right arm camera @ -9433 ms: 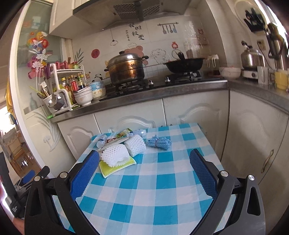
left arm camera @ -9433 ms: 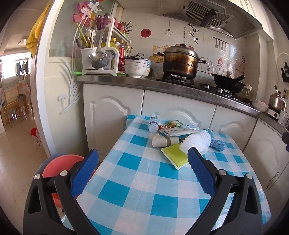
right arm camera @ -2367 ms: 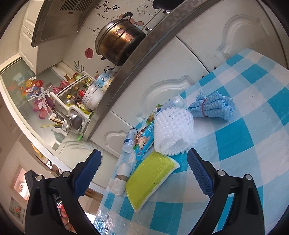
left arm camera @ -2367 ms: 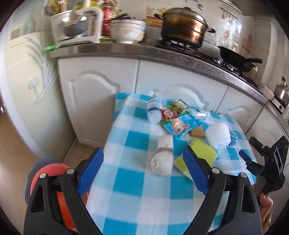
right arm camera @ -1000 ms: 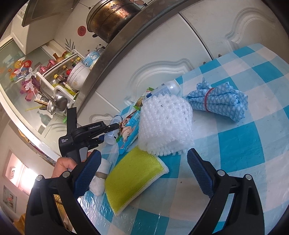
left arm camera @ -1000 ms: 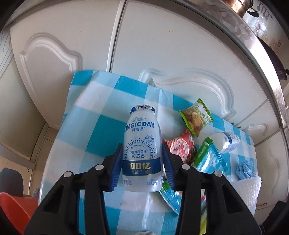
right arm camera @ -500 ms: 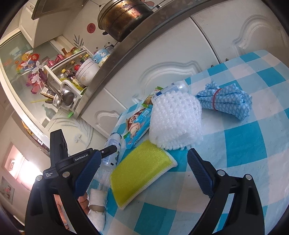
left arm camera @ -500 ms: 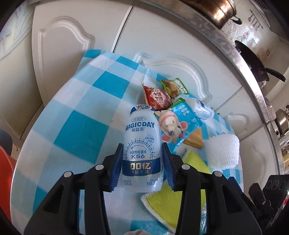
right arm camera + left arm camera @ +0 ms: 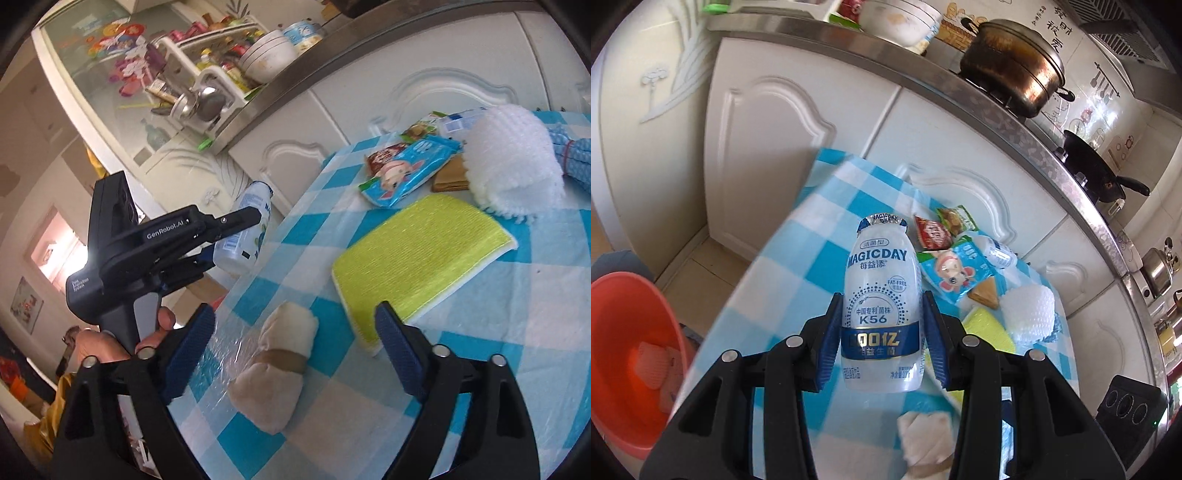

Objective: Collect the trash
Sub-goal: 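Grasp the MAGICDAY bottle with the left tool while the right tool grasps the white cloth roll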

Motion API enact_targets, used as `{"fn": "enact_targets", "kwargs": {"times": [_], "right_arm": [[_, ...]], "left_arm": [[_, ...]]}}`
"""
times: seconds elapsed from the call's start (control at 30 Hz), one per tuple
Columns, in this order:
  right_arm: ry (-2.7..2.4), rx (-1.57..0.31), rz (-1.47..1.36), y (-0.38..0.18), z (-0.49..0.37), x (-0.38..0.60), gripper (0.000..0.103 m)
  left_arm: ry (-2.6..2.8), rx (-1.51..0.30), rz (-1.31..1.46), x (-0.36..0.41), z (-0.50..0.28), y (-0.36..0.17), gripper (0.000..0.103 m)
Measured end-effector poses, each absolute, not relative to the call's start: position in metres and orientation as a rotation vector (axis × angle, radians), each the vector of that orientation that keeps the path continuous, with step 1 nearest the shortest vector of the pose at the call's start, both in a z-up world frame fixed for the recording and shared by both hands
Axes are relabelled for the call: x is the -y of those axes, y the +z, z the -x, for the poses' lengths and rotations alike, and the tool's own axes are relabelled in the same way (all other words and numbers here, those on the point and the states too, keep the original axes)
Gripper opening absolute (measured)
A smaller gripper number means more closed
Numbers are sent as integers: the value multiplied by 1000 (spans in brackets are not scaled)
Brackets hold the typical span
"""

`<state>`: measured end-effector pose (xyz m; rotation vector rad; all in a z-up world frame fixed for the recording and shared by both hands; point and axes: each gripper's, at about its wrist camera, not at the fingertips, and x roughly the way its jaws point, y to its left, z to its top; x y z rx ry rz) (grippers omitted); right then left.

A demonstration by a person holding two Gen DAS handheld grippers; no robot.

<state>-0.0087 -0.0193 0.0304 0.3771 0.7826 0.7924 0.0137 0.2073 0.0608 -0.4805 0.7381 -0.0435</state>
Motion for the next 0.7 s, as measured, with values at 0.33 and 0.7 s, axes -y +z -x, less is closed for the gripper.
{"fn": "enact_targets", "kwargs": {"times": [0.33, 0.7], "right_arm": [[749, -844, -162, 24, 32, -28, 63], [696, -892, -77, 15, 32, -42, 44]], "left_arm": [[21, -730, 468, -255, 47, 58, 43], [36, -752, 455, -284, 94, 48, 43]]}}
